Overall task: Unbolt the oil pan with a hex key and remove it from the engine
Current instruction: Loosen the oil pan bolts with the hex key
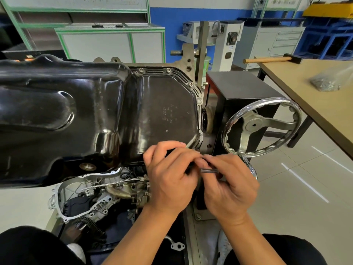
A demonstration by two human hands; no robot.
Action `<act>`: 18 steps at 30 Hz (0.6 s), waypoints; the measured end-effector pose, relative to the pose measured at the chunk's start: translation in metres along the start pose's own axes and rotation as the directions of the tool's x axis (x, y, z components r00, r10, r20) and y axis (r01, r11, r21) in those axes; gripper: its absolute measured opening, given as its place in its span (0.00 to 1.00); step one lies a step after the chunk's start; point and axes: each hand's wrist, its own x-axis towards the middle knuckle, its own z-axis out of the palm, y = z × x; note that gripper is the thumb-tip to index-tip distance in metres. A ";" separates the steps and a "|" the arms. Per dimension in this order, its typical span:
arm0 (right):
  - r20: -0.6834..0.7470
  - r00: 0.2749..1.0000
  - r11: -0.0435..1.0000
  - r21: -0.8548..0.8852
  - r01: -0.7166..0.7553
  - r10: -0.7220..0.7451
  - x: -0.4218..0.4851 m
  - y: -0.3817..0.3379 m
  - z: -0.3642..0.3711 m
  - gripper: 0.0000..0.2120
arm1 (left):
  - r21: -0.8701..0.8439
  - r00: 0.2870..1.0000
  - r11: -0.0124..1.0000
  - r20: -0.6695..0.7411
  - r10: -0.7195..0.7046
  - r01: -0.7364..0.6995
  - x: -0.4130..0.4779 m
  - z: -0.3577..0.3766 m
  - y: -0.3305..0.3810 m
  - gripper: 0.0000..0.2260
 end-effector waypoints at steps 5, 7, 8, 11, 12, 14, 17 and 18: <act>0.065 0.998 0.999 0.054 0.001 -0.004 -0.006 -0.002 0.007 0.09 | 0.024 0.996 0.997 0.058 0.070 -0.071 -0.001 -0.005 -0.005 0.10; 0.082 0.997 0.999 0.033 -0.017 0.014 -0.008 -0.003 0.011 0.12 | 0.017 0.993 0.995 0.062 0.099 -0.100 -0.003 -0.005 -0.009 0.11; 0.092 0.996 1.000 0.022 -0.016 0.014 -0.009 -0.003 0.012 0.13 | 0.005 0.994 0.995 0.052 0.101 -0.101 -0.004 -0.004 -0.010 0.11; 0.108 0.994 0.998 0.051 -0.042 0.036 -0.011 0.002 0.008 0.15 | -0.018 0.998 0.997 0.000 0.070 -0.069 -0.005 -0.001 -0.008 0.08; 0.096 0.991 0.992 0.071 -0.100 0.093 -0.011 0.006 0.006 0.15 | -0.020 0.998 0.998 -0.011 0.060 -0.061 -0.005 0.000 -0.008 0.07; 0.083 0.967 0.967 0.056 -0.247 0.242 -0.008 0.016 0.002 0.16 | -0.017 0.998 0.998 -0.020 0.053 -0.054 -0.005 0.000 -0.008 0.03; 0.299 0.908 0.955 -0.043 -0.295 0.294 -0.005 0.031 -0.001 0.16 | 0.006 0.999 0.999 -0.018 0.043 -0.043 -0.005 -0.001 -0.007 0.03; 0.371 0.888 0.960 -0.038 -0.277 0.271 -0.006 0.033 -0.002 0.15 | 0.012 0.999 0.999 -0.021 0.039 -0.039 -0.004 -0.001 -0.006 0.03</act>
